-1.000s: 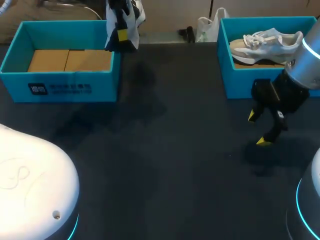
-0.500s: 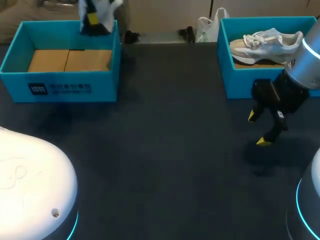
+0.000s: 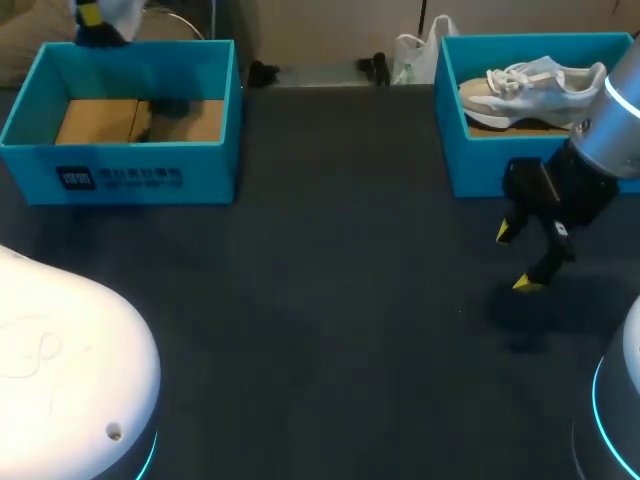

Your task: Take the shoe out of the shoebox, open the shoe tongue, remove and reinsert the insole, then place the shoe into the shoebox

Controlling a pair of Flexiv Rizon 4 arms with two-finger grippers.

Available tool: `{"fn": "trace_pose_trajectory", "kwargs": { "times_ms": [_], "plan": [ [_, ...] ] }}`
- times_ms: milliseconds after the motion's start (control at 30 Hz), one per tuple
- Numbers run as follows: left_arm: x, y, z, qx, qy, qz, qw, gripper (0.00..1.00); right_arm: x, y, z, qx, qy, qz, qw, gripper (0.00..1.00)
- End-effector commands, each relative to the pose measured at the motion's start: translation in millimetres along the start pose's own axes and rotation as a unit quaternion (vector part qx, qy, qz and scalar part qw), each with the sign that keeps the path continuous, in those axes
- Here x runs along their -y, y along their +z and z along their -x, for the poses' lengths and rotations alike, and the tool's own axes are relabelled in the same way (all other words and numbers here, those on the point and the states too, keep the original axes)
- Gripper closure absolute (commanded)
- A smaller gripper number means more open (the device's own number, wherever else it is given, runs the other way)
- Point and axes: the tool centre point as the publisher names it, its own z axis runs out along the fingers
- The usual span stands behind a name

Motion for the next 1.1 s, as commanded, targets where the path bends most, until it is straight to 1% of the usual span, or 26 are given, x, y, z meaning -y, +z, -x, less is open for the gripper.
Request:
{"fn": "trace_pose_trajectory", "kwargs": {
  "times_ms": [33, 233, 300, 367, 400, 433, 467, 500, 933, 967, 1000, 1033, 1100],
  "plan": [
    [-35.1, -3.1, 27.9, -0.024, 0.016, -0.013, 0.999, 1.0, -0.7, 0.7, -0.2, 0.001, 0.001, -0.002, 1.0, 0.0],
    [-61.1, 5.5, 56.3, -0.021, 0.063, -0.007, 0.998, 1.0, -0.7, 0.7, -0.2, 0.001, 0.001, -0.002, 1.0, 0.0],
    [-66.4, 6.2, 60.0, -0.022, 0.097, -0.001, 0.995, 1.0, -0.7, 0.7, -0.2, 0.001, 0.001, -0.002, 1.0, 0.0],
    [-70.4, 5.8, 61.7, -0.011, 0.137, 0.012, 0.99, 1.0, -0.7, 0.7, -0.2, 0.001, 0.001, -0.002, 1.0, 0.0],
    [-72.9, 4.1, 61.9, -0.014, 0.166, 0.01, 0.986, 1.0, -0.7, 0.7, -0.2, 0.001, 0.001, -0.002, 1.0, 0.0],
    [-75.1, 2.5, 61.9, -0.008, 0.194, 0.016, 0.981, 1.0, -0.7, 0.7, -0.2, 0.001, 0.001, -0.002, 1.0, 0.0],
    [-79.0, 0.3, 58.4, -0.009, 0.247, 0.024, 0.969, 1.0, -0.7, 0.7, -0.2, 0.001, 0.001, -0.002, 1.0, 0.0],
    [-82.2, -1.3, 55.9, -0.009, 0.279, 0.038, 0.96, 1.0, -0.7, 0.7, -0.2, 0.001, 0.001, -0.002, 1.0, 0.0],
    [-82.2, -1.3, 55.9, -0.009, 0.279, 0.038, 0.96, 1.0, -0.7, 0.7, -0.2, 0.001, 0.001, -0.002, 1.0, 0.0],
    [-80.8, -0.8, 55.1, -0.007, 0.312, 0.038, 0.949, 1.0, -0.7, 0.7, -0.2, 0.001, 0.001, -0.002, 1.0, 0.0],
    [-80.6, -1.0, 55.6, -0.001, 0.336, 0.05, 0.941, 1.0, -0.7, 0.7, -0.2, 0.001, 0.001, -0.002, 1.0, 0.0],
    [-82.2, -0.7, 55.4, -0.004, 0.381, 0.056, 0.923, 1.0, -0.7, 0.7, -0.2, 0.001, 0.001, -0.002, 1.0, 0.0],
    [-86.8, 1.4, 57.5, 0.003, 0.458, 0.081, 0.885, 1.0, -0.7, 0.7, -0.2, 0.001, 0.001, -0.002, 1.0, 0.0]
  ]
}}
